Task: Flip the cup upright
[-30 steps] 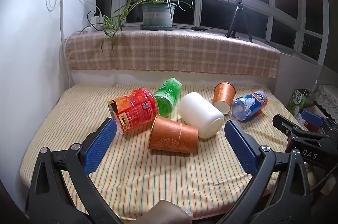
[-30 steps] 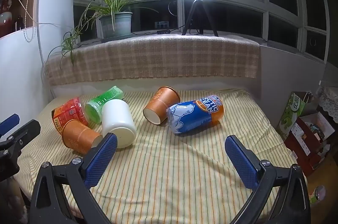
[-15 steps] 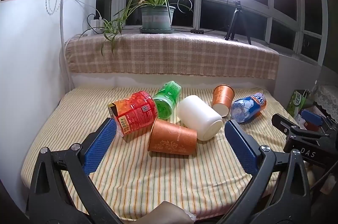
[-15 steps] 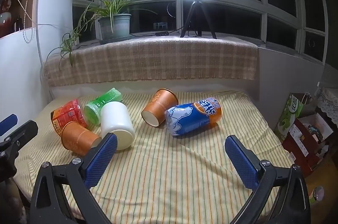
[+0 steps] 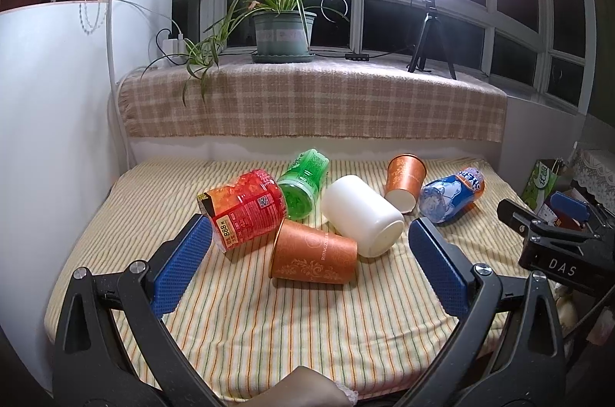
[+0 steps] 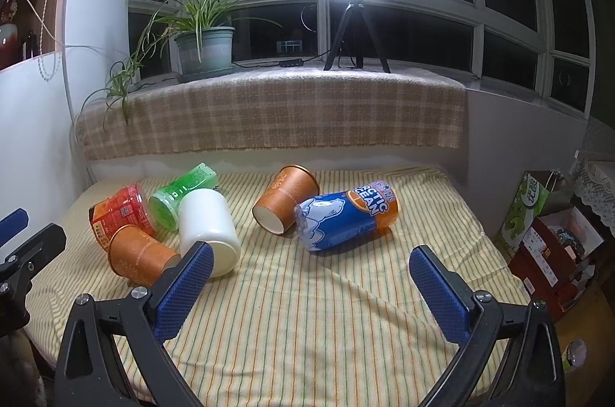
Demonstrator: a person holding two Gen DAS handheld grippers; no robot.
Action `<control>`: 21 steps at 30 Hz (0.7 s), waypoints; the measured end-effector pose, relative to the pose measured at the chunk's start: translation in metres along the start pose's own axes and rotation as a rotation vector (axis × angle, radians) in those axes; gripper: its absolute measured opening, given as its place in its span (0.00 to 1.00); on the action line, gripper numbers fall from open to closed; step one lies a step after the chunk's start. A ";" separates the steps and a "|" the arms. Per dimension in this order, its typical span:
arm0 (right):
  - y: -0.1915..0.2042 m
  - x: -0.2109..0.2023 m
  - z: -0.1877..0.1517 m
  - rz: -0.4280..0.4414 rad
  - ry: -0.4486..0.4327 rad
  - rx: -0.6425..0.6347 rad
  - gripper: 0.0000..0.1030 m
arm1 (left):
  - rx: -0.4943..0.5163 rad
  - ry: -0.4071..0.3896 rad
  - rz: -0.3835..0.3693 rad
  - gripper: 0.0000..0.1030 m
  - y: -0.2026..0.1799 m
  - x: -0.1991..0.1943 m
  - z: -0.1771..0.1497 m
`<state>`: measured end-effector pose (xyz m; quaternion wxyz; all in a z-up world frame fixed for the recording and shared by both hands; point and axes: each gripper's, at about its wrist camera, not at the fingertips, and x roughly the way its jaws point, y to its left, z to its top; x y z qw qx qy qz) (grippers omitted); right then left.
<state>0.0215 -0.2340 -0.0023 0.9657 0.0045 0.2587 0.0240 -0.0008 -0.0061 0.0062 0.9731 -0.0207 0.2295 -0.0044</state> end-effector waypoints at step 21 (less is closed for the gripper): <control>-0.002 0.001 0.012 -0.004 0.016 0.028 1.00 | 0.026 0.015 -0.003 1.00 -0.003 -0.004 0.012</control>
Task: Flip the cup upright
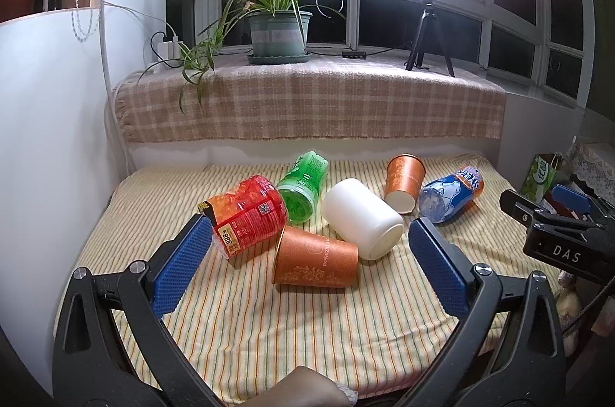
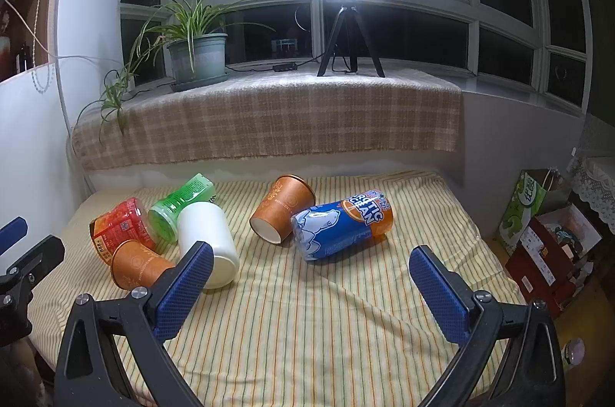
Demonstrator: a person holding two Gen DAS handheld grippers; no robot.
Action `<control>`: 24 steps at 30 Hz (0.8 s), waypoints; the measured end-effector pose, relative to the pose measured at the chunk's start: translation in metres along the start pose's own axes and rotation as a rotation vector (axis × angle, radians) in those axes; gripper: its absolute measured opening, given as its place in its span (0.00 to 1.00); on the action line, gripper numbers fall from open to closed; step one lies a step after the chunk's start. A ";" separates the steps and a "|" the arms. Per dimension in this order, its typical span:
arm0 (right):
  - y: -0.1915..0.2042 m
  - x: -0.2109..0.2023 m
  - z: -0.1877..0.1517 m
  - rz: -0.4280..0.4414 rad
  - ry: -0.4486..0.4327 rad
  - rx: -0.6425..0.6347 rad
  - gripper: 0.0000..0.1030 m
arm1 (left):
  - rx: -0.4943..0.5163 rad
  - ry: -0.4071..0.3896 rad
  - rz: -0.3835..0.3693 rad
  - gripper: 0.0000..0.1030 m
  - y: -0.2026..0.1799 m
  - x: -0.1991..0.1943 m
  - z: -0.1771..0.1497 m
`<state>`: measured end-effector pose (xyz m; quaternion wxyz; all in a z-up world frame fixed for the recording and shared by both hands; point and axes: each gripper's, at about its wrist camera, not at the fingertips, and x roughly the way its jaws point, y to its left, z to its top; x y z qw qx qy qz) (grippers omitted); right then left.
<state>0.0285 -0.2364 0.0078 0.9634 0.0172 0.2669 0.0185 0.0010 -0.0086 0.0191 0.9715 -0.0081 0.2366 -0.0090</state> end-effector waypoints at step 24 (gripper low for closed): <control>0.011 0.006 0.005 -0.007 0.014 -0.012 1.00 | -0.017 0.009 -0.005 1.00 0.011 0.003 0.001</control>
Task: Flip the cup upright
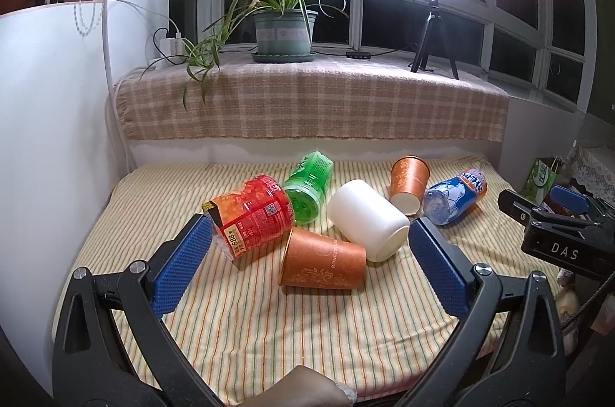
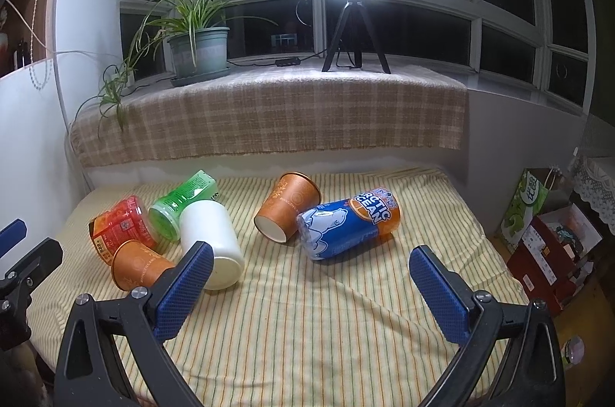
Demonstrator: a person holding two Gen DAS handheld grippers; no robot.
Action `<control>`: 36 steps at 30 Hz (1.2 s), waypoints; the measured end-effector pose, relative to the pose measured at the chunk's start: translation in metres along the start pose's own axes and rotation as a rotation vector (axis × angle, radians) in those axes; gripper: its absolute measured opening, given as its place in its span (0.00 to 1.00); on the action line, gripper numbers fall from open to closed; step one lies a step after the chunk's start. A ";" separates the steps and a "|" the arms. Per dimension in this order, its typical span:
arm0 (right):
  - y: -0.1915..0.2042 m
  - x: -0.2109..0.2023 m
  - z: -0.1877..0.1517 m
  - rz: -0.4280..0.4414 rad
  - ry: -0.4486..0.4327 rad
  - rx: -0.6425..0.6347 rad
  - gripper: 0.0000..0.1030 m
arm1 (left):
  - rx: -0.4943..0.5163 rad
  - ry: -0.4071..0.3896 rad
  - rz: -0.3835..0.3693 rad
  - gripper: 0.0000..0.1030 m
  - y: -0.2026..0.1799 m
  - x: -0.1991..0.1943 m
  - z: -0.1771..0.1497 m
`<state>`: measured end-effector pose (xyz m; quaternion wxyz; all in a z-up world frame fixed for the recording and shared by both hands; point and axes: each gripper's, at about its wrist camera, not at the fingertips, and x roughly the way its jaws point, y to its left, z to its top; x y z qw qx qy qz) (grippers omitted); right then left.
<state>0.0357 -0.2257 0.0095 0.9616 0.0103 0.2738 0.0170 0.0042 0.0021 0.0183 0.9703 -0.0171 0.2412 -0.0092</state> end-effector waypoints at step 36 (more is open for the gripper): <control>0.074 0.130 0.067 0.317 0.307 0.032 1.00 | -0.083 0.019 0.153 1.00 0.088 -0.019 -0.003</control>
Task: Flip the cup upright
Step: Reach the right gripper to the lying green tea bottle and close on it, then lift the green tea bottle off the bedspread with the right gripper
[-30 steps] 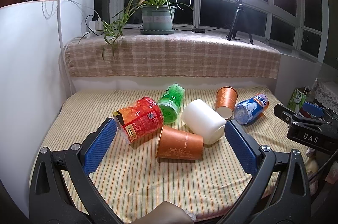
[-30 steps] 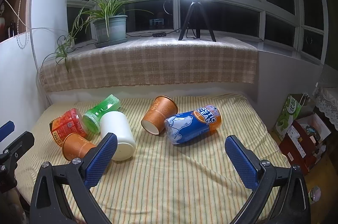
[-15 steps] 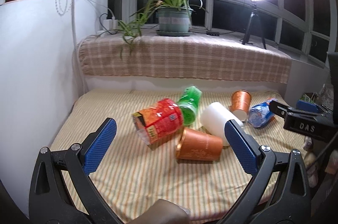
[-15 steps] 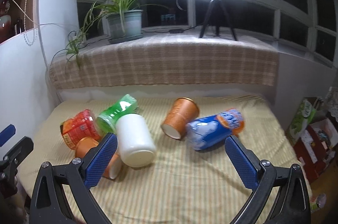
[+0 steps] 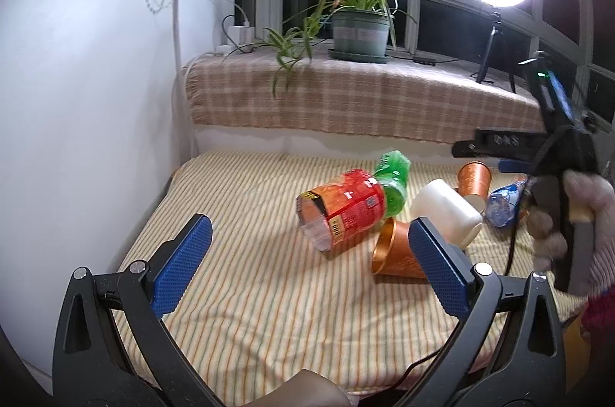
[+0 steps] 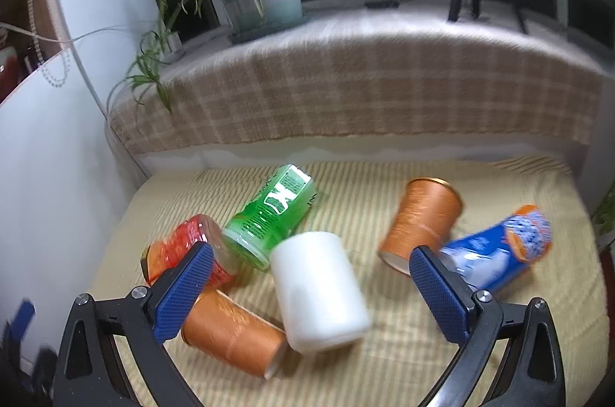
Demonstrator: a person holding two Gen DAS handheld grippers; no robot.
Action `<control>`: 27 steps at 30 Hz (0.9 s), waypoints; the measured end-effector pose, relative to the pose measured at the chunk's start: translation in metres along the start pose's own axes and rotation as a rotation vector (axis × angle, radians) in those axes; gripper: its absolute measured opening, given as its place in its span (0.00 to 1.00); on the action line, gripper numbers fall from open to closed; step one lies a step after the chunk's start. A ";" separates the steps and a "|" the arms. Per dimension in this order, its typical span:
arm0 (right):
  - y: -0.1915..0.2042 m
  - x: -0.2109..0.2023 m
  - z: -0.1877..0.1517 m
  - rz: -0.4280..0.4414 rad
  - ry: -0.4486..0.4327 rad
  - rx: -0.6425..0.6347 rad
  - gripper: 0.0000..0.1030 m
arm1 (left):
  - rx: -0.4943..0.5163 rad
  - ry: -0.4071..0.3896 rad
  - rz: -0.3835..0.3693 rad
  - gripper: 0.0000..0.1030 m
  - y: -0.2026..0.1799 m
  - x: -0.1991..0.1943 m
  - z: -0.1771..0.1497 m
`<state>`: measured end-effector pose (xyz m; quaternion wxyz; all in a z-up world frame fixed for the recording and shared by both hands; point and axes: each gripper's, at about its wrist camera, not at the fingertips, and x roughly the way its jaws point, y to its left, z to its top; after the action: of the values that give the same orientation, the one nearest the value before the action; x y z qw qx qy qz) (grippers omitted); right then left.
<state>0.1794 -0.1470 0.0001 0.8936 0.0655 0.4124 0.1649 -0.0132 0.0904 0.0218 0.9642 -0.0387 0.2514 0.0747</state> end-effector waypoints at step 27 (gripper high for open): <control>0.012 0.170 0.056 0.062 0.380 0.296 0.78 | -0.061 0.030 0.113 1.00 0.050 0.002 -0.007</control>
<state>0.3218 -0.0751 -0.0823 0.7751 0.1758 0.5906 0.1393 -0.0232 0.1391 0.0131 0.9530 -0.0547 0.2652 0.1361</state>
